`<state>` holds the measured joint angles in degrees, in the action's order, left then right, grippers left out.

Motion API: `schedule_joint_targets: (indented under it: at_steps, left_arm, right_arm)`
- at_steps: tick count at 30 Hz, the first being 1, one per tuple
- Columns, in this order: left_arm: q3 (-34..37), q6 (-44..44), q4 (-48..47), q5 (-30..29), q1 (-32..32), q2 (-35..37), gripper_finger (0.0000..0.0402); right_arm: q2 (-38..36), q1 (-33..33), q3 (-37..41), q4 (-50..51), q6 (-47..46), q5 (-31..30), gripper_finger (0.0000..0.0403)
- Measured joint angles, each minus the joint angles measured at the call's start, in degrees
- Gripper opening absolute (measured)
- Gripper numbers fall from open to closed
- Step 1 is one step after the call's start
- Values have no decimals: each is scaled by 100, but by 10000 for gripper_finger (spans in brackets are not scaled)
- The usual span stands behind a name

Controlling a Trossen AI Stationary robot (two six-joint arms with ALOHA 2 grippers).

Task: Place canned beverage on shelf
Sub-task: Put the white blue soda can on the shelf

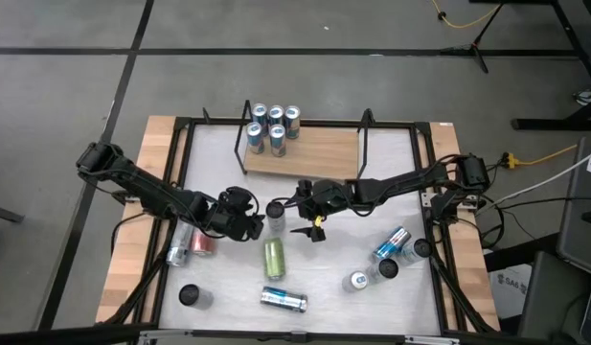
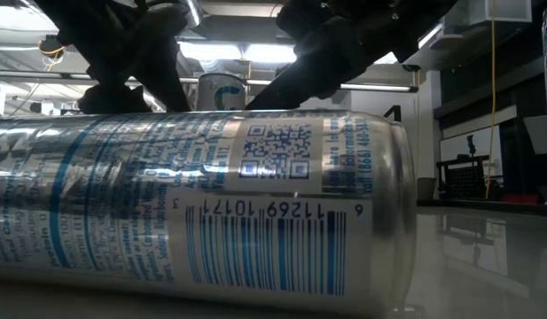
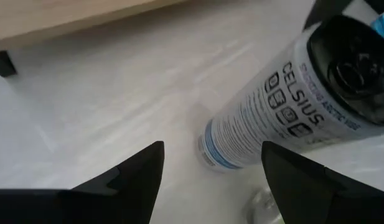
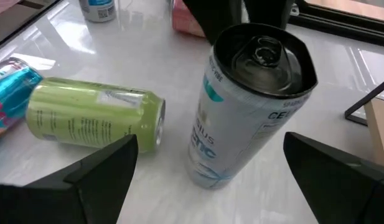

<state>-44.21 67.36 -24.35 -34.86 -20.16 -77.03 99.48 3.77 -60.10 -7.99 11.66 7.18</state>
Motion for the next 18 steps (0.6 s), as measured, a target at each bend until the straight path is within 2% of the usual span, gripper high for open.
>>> schedule_joint_targets:
  at_steps: [11, 18]
  left_arm:
    - [0, -5, 4, -284, 200, 0, 263]
    - [0, -437, -1, -509, 456, 0, 263]
  right_arm:
    - [0, 0, 0, -2, -2, 551, 392]
    - [0, 0, 0, 11, 18, 755, 392]
